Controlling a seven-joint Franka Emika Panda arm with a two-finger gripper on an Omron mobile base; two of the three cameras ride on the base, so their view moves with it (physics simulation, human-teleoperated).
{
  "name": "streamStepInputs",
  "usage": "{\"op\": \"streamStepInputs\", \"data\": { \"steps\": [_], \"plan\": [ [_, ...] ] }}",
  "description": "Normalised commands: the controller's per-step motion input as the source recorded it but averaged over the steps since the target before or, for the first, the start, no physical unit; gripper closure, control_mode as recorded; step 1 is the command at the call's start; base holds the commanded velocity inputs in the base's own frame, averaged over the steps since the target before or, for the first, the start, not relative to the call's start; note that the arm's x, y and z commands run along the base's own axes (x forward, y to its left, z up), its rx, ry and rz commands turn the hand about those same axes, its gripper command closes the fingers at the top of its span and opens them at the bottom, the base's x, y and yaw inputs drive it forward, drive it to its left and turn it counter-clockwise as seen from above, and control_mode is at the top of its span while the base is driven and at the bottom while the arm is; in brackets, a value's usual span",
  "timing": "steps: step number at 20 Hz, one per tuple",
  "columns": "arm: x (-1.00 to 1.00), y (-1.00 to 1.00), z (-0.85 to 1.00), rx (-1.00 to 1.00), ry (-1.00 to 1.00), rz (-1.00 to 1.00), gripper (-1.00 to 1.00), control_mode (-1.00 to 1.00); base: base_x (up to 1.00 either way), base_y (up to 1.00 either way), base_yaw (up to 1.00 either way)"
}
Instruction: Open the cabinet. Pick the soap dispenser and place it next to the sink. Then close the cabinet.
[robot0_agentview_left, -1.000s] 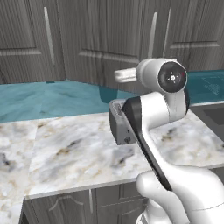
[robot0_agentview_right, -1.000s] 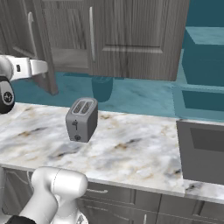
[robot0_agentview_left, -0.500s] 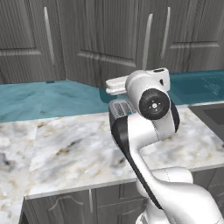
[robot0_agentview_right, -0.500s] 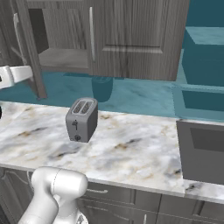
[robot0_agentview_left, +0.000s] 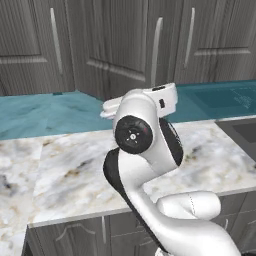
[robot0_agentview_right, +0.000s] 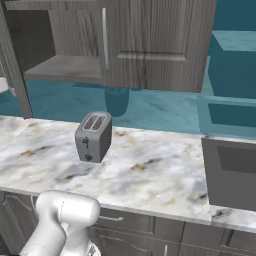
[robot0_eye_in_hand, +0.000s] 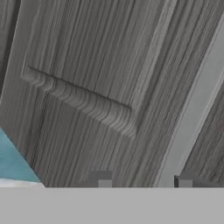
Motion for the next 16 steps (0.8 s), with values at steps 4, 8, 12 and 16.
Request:
{"op": "streamStepInputs", "data": {
  "steps": [4, 8, 12, 16],
  "plan": [
    [0.00, 1.00, 0.07, -0.11, 0.00, -0.06, 1.00, -1.00, 0.00, 0.00, 0.00],
    [0.00, 0.88, 0.02, -0.04, 0.01, -0.02, 1.00, -1.00, 0.00, 0.00, 0.00],
    [0.00, 0.19, 0.00, 0.00, 0.00, 0.00, 1.00, -1.00, 0.00, 0.00, 0.00],
    [0.00, 0.04, 0.00, 0.00, 0.00, 0.00, -1.00, -1.00, 0.00, 0.00, 0.00]
  ]
}}
